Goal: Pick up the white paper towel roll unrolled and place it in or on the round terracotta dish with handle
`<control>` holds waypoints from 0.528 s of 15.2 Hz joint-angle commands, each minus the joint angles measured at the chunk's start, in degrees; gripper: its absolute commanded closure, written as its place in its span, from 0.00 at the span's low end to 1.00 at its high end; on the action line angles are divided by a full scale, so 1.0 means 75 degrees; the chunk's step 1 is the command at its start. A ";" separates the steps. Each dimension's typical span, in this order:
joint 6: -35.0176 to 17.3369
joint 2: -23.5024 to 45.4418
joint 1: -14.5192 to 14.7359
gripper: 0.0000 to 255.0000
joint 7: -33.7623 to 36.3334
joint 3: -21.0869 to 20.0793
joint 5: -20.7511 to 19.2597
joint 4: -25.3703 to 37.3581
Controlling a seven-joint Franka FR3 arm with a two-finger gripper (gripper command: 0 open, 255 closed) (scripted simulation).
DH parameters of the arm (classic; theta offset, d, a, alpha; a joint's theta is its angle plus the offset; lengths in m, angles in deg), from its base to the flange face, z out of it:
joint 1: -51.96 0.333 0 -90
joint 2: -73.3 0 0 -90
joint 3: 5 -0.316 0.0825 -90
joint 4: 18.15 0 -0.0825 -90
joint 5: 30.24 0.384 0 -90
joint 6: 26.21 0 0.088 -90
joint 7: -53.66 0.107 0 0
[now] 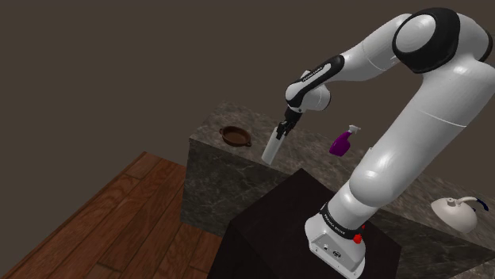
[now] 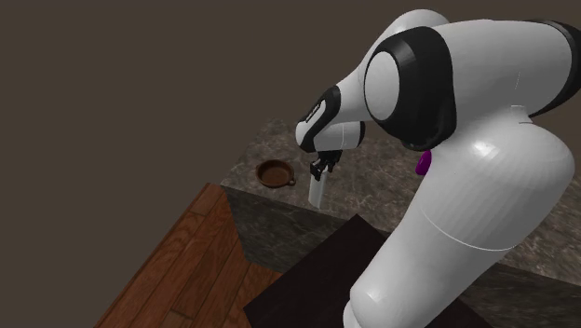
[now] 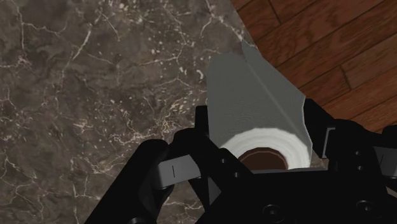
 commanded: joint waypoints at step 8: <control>0.0435 -0.0414 -0.0003 1.00 0.0243 0.0034 -0.0328 0.0062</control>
